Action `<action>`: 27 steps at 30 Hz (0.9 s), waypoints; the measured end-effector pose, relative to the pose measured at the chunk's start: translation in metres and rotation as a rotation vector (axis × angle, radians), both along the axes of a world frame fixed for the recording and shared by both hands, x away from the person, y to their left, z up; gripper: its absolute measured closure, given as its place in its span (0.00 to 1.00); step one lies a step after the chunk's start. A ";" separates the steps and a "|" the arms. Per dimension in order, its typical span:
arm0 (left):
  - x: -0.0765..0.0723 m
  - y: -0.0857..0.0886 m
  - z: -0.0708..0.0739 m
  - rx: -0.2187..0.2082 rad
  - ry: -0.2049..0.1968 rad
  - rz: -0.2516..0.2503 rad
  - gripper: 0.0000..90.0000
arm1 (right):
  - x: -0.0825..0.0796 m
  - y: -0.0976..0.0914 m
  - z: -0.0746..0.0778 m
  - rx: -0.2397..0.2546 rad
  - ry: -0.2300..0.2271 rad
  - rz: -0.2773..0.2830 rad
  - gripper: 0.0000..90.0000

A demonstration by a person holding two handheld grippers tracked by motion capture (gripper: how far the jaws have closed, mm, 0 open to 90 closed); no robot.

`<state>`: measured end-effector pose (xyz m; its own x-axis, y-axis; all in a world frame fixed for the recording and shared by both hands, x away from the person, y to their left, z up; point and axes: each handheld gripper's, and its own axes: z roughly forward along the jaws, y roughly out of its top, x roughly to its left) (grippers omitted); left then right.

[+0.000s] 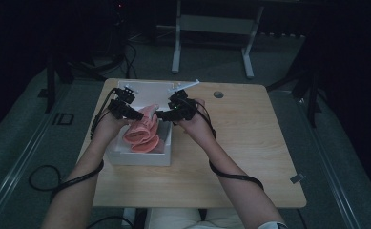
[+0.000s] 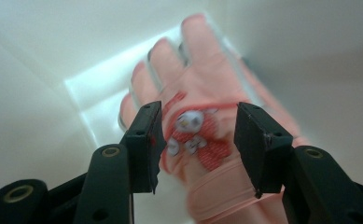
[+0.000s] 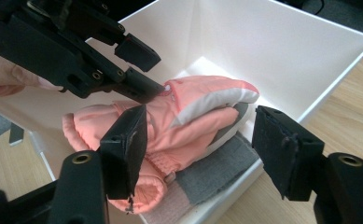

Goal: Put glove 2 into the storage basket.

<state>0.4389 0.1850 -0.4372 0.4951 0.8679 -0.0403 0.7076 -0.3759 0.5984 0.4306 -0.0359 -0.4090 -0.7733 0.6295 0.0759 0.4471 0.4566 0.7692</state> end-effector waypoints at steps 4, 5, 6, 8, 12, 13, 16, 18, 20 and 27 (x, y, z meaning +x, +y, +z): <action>-0.007 -0.005 0.010 -0.023 -0.046 -0.024 0.57 | -0.002 -0.008 0.004 0.025 -0.007 0.011 0.31; -0.009 -0.006 0.012 -0.031 -0.056 -0.028 0.57 | -0.002 -0.010 0.004 0.031 -0.009 0.013 0.29; -0.011 -0.008 0.014 -0.036 -0.066 -0.030 0.57 | -0.003 -0.012 0.005 0.035 -0.012 0.016 0.28; -0.015 -0.011 0.019 -0.053 -0.083 -0.039 0.57 | -0.004 -0.016 0.006 0.043 -0.019 0.022 0.25; -0.028 -0.026 0.027 -0.071 -0.125 -0.078 0.56 | -0.007 -0.026 0.008 0.076 -0.039 0.028 0.21; -0.031 -0.030 0.029 -0.081 -0.130 -0.087 0.54 | -0.008 -0.028 0.009 0.084 -0.042 0.028 0.21; -0.041 -0.044 0.032 -0.097 -0.151 -0.115 0.46 | -0.012 -0.037 0.011 0.095 -0.058 0.033 0.19; -0.046 -0.053 0.033 -0.106 -0.161 -0.127 0.37 | -0.014 -0.044 0.012 0.101 -0.069 0.033 0.19; -0.050 -0.061 0.033 -0.122 -0.159 -0.157 0.23 | -0.016 -0.050 0.013 0.098 -0.081 0.027 0.19; -0.062 -0.088 0.030 -0.123 -0.179 -0.232 0.02 | -0.021 -0.075 0.010 0.070 -0.100 0.035 0.19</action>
